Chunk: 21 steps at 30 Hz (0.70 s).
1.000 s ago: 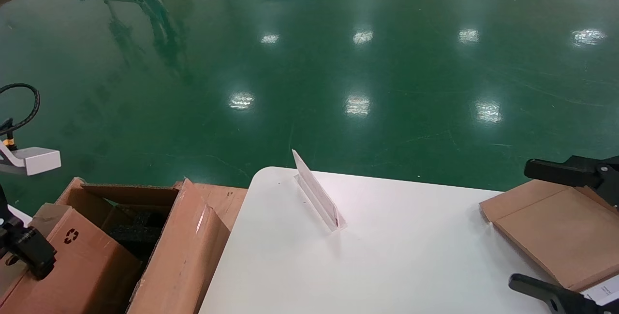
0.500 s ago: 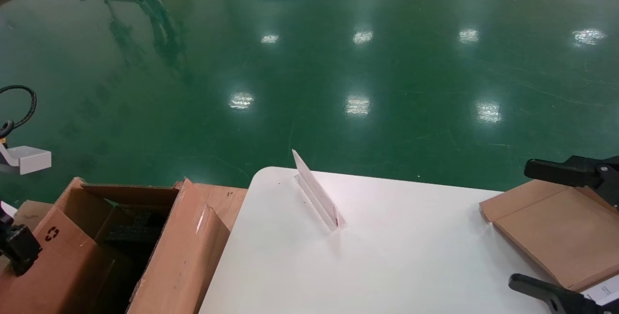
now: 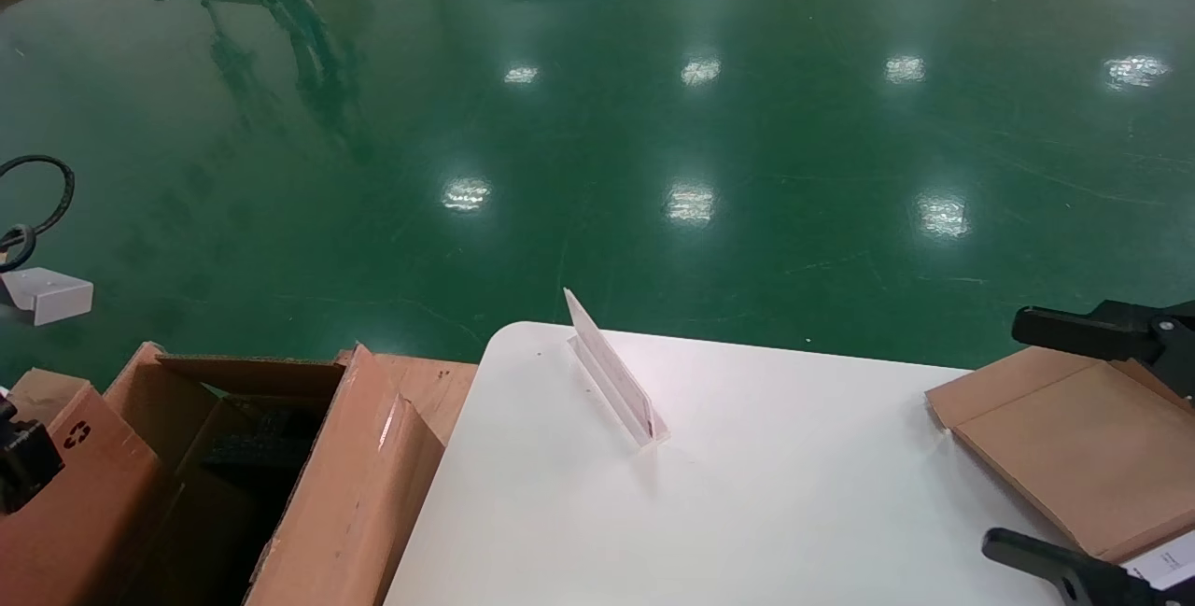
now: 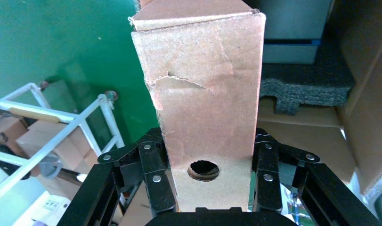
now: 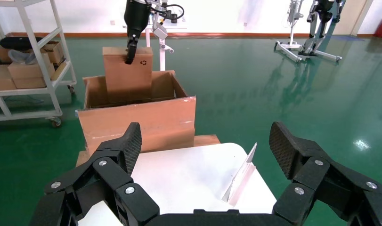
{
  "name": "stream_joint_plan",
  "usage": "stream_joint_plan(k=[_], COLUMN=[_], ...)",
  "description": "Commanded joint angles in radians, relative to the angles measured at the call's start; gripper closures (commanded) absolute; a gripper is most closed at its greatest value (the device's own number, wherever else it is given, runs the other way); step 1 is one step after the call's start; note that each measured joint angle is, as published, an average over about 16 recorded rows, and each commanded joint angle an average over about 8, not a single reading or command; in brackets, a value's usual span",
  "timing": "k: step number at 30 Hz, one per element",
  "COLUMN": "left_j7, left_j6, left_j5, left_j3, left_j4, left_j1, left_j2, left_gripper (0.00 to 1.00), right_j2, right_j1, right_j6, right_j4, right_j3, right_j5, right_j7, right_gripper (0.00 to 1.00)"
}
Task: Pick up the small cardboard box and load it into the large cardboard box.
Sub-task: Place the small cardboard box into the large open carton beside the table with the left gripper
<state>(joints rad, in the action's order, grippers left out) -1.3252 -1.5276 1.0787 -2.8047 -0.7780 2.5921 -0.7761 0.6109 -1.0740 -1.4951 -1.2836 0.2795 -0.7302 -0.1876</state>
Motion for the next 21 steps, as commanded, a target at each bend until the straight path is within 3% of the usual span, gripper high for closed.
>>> stream_joint_plan(k=[1,21], left_j7=[-0.007,-0.029], left_j6=[0.007,0.081], left_j5=[0.007,0.032], left_j3=[0.000,0.007], left_j4=[-0.004,-0.046], left_j1=[-0.004,-0.017], left_j2=[-0.005,0.010], left_gripper=[1.00,1.00], right_j2=[0.000,0.000], right_j1=[0.000,0.000], right_j6=[0.000,0.000], right_j4=[0.000,0.000], right_j3=[0.000,0.000], right_j5=[0.000,0.000], right_j7=[0.000,0.000], right_gripper=[0.00,0.00])
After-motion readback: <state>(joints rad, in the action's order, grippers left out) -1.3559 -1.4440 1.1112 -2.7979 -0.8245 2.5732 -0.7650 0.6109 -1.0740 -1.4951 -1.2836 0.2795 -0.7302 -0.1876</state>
